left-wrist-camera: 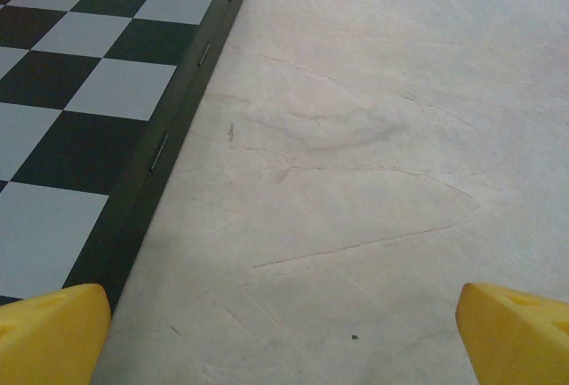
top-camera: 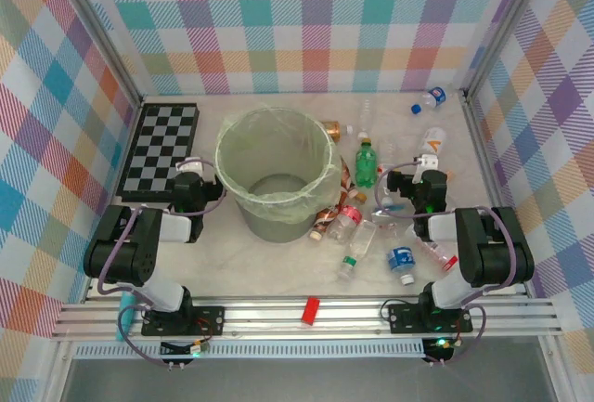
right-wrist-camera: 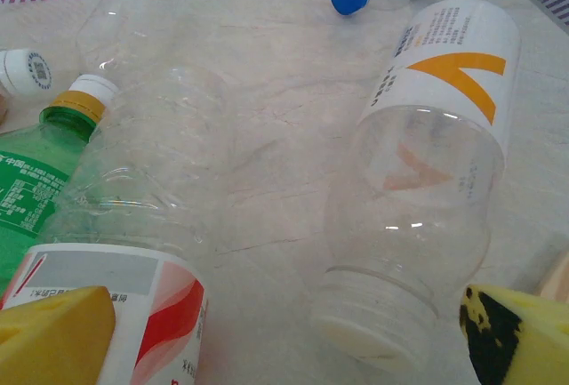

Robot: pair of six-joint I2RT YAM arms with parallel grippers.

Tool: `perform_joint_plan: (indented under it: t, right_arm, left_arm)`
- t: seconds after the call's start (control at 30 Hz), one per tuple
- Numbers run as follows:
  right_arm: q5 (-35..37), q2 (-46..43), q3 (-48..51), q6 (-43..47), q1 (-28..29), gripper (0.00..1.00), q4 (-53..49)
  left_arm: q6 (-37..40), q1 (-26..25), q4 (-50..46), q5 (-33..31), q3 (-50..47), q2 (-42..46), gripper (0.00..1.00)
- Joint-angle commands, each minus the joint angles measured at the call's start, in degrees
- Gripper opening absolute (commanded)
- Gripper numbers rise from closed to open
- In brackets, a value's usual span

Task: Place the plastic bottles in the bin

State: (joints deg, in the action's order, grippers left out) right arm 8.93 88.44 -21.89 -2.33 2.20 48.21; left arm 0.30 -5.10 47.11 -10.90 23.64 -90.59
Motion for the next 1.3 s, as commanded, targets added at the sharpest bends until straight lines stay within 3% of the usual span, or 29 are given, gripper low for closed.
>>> perform_joint_plan:
  t: [0.0, 0.93, 1.17, 1.27]
  right_arm:
    - [-0.69, -0.60, -0.79, 0.04, -0.09, 0.99, 0.83]
    - [-1.01, -0.51, -1.05, -0.06, -0.09, 1.00, 0.38]
    - [-0.84, -0.90, -1.05, 0.03, -0.09, 0.99, 0.23]
    - [-1.60, -3.30, -3.37, 0.53, -0.10, 1.00, -5.67]
  left_arm:
    - [1.03, 0.35, 2.55, 1.23, -0.18, 0.08, 1.00]
    - [0.88, 0.80, 2.34, 2.08, -0.10, 0.30, 1.00]
    - [-0.87, 0.72, -6.17, -2.39, 2.84, 3.95, 1.00]
    - [-1.52, 0.71, -11.38, -4.52, 4.81, 6.03, 1.00]
